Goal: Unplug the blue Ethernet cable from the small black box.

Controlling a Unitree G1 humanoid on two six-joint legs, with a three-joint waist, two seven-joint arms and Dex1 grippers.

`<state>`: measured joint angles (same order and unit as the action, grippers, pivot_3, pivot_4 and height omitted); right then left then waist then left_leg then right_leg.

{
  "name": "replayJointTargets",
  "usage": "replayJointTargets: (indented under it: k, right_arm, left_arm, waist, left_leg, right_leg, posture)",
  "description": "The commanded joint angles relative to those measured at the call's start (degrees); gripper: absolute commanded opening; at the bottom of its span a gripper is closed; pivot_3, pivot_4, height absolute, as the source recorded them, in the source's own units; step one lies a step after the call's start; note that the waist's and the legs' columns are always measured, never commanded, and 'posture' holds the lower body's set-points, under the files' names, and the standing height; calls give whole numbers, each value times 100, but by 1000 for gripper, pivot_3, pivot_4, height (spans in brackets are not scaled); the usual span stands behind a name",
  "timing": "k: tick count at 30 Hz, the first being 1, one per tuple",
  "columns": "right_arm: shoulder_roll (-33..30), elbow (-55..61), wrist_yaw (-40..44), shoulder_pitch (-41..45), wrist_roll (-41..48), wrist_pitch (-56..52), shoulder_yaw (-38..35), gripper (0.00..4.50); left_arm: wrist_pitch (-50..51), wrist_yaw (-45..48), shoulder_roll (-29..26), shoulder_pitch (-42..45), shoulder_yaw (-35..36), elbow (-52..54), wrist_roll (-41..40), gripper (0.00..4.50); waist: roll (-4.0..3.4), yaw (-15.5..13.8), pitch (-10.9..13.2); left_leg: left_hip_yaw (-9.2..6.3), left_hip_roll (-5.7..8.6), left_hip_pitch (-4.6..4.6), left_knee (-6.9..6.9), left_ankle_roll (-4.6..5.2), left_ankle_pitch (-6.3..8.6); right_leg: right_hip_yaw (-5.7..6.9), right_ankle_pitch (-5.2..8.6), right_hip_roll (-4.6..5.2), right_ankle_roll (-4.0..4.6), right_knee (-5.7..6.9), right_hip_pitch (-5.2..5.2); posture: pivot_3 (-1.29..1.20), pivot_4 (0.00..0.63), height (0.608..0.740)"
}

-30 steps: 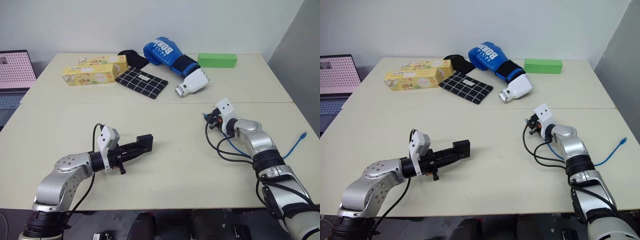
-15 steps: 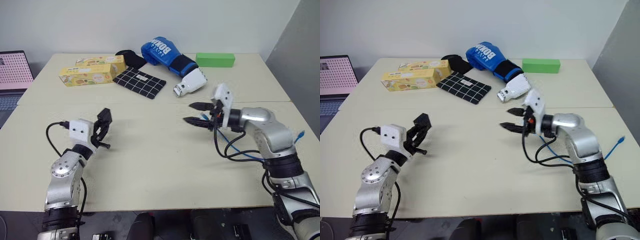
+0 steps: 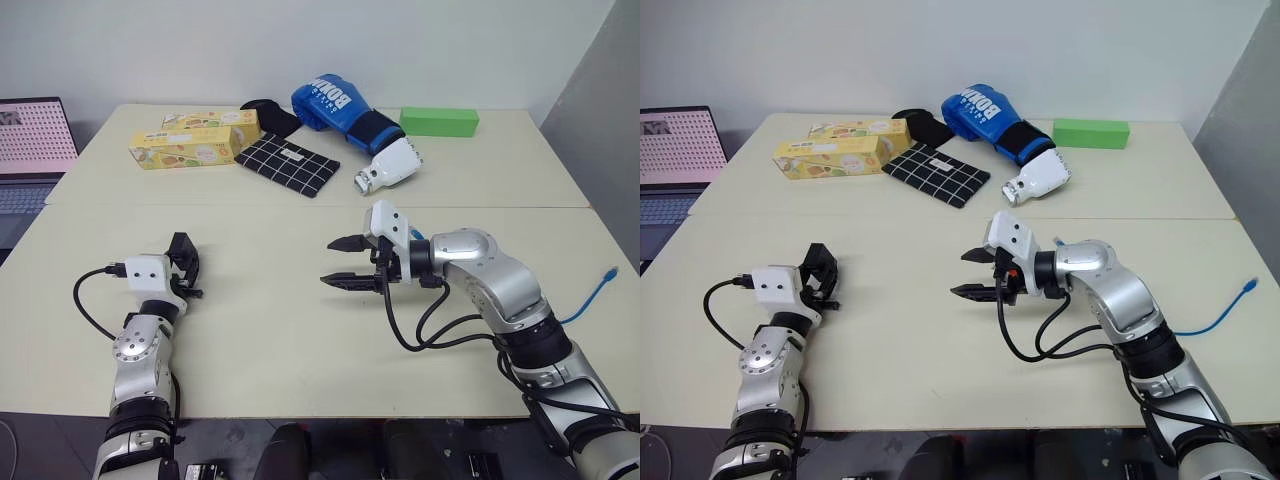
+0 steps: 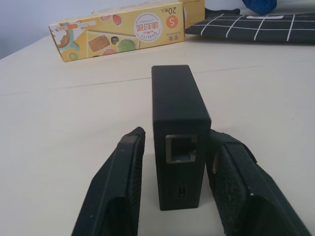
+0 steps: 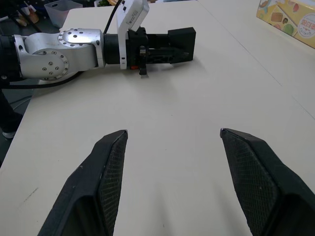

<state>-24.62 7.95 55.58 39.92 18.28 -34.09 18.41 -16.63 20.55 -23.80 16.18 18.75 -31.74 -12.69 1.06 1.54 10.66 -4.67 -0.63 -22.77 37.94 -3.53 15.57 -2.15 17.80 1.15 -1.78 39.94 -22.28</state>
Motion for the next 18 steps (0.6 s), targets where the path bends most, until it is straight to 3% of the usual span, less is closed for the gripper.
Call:
replayJointTargets:
  k: [1,5,11,18]
  right_arm:
    - [-60,376,8,-16,24,-18,-46,3185]
    - [-110,541,-34,-129,74,-171,-105,3185]
    - [-495,630,-220,-499,214,-479,-676,3185]
    - [-1465,7,-95,-807,83,-370,-1429,3185]
  left_arm:
    - [153,90,40,-284,68,234,-174,2973]
    - [817,-3,81,-836,166,1146,-484,3854]
    - [2313,166,-427,-2084,154,3267,-596,3854]
    - [3238,721,-1422,-2822,704,4516,-806,3854]
  waist:
    - [0,16,0]
    - [-1,41,0]
    - [0,56,-1]
    - [0,14,0]
  left_leg:
    - [1,-1,0,0,0,0]
    - [4,-4,0,-1,0,0]
    - [5,-12,4,-8,1,1]
    - [5,-6,4,-7,1,1]
  right_leg:
    - [-2,0,0,0,0,0]
    - [-8,0,3,0,-2,0]
    - [-13,0,7,1,-3,-1]
    - [-6,1,-2,1,-4,6]
  posture:
    - [0,150,740]
    - [0,150,740]
    - [0,150,740]
    - [0,150,740]
